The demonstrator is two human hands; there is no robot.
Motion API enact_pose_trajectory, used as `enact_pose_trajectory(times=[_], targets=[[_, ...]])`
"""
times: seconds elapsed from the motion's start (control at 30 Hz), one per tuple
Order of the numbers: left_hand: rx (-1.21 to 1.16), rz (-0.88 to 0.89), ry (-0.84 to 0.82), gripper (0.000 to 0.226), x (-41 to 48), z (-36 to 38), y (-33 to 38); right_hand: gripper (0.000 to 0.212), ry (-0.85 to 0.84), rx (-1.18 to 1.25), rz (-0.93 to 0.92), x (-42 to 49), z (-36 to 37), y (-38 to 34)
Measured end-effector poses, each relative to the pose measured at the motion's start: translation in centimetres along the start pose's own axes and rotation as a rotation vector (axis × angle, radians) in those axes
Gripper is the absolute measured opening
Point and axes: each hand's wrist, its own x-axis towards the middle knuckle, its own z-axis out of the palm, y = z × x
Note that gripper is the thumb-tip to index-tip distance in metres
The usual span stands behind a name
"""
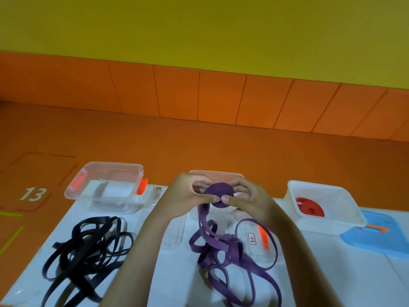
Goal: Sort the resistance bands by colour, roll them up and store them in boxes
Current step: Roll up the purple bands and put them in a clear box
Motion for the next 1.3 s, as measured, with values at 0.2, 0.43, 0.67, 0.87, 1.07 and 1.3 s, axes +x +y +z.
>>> enact_pose_trajectory(times=[0.2, 0.43, 0.67, 0.87, 1.07, 1.3], targets=[[-0.129, 0.007, 0.080, 0.031, -0.3, 0.6, -0.5, 0.041, 0.122, 0.348, 0.014, 0.0, 0.7, 0.5], [0.057, 0.048, -0.013, 0.027, 0.3, -0.5, 0.2, 0.027, 0.056, 0.170, -0.068, 0.0, 0.4, 1.3], [-0.114, 0.081, 0.073, 0.034, -0.2, -0.1, -0.6, 0.030, 0.110, 0.448, -0.043, 0.0, 1.1, 1.8], [-0.001, 0.027, -0.049, 0.033, -0.4, -0.2, -1.2, 0.033, 0.065, 0.072, -0.033, -0.2, -0.5, 0.5], [-0.132, 0.074, 0.063, 0.033, -0.2, 0.3, -1.1, 0.030, 0.097, 0.360, -0.055, 0.3, 0.3, 1.3], [0.119, 0.011, -0.123, 0.018, 0.2, -0.9, -0.8, 0.035, -0.020, -0.083, -0.056, 0.8, -0.5, 0.8]])
